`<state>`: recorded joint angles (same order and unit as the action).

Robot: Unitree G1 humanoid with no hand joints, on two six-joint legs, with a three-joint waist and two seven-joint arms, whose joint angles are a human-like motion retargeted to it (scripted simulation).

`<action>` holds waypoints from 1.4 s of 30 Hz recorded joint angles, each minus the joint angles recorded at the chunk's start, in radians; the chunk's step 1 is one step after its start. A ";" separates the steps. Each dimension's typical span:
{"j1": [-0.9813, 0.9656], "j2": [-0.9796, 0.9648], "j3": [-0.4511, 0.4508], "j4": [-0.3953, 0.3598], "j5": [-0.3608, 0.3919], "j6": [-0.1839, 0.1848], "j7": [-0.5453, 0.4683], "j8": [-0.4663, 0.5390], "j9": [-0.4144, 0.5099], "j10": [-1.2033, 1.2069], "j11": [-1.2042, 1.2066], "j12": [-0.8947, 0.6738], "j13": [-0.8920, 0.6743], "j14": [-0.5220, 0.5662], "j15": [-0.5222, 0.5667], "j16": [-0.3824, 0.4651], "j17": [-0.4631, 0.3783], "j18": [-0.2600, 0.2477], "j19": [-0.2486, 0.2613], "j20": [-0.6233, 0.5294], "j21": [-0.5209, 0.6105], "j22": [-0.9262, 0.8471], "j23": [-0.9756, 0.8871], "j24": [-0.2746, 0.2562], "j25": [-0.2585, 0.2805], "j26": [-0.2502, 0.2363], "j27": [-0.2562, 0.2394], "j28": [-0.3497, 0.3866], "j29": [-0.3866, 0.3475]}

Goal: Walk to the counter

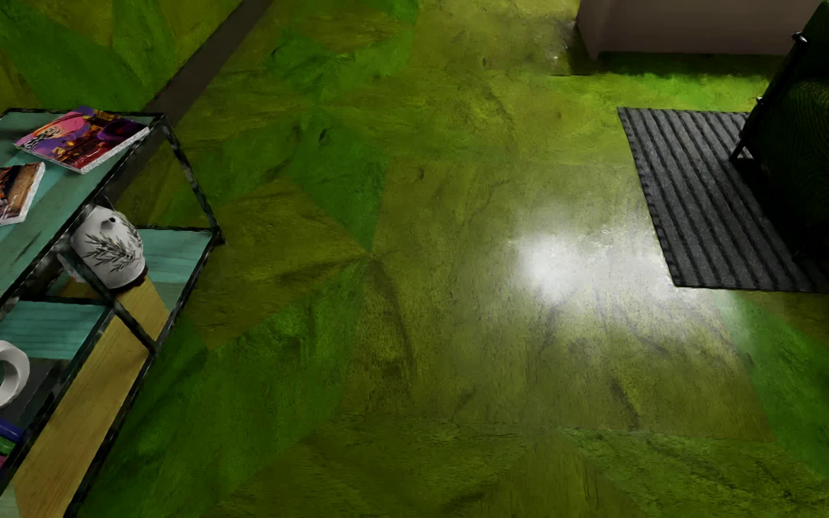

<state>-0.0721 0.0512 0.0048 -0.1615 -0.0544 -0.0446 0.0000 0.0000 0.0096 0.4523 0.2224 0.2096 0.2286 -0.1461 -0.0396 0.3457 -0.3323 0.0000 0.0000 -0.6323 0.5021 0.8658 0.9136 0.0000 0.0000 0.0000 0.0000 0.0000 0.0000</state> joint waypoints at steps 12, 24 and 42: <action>0.267 -0.546 -0.231 0.023 -0.033 0.023 0.000 0.000 0.098 -0.046 0.607 -0.079 0.092 -0.277 -0.156 0.035 -0.023 0.000 0.000 0.028 -0.025 -0.209 -0.004 0.000 0.000 0.000 0.000 0.000 0.000; 0.110 -0.467 -0.231 0.122 0.034 0.032 0.000 0.000 0.105 0.759 0.653 -0.016 0.073 0.281 -0.290 0.022 -0.008 0.000 0.000 -0.065 0.002 0.009 0.074 0.000 0.000 0.000 0.000 0.000 0.000; -0.104 -0.261 -0.057 -0.043 -0.077 -0.062 0.000 0.000 0.079 0.145 1.102 0.021 0.066 0.144 -0.218 0.023 -0.021 0.000 0.000 0.011 -0.050 0.044 -0.048 0.000 0.000 0.000 0.000 0.000 0.000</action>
<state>-0.1758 -0.2102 -0.0524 -0.2046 -0.1315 -0.1062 0.0000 0.0000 0.0883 0.5971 1.3242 0.2306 0.2946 -0.0019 -0.2577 0.3688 -0.3534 0.0000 0.0000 -0.6213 0.4520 0.9102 0.8652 0.0000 0.0000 0.0000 0.0000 0.0000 0.0000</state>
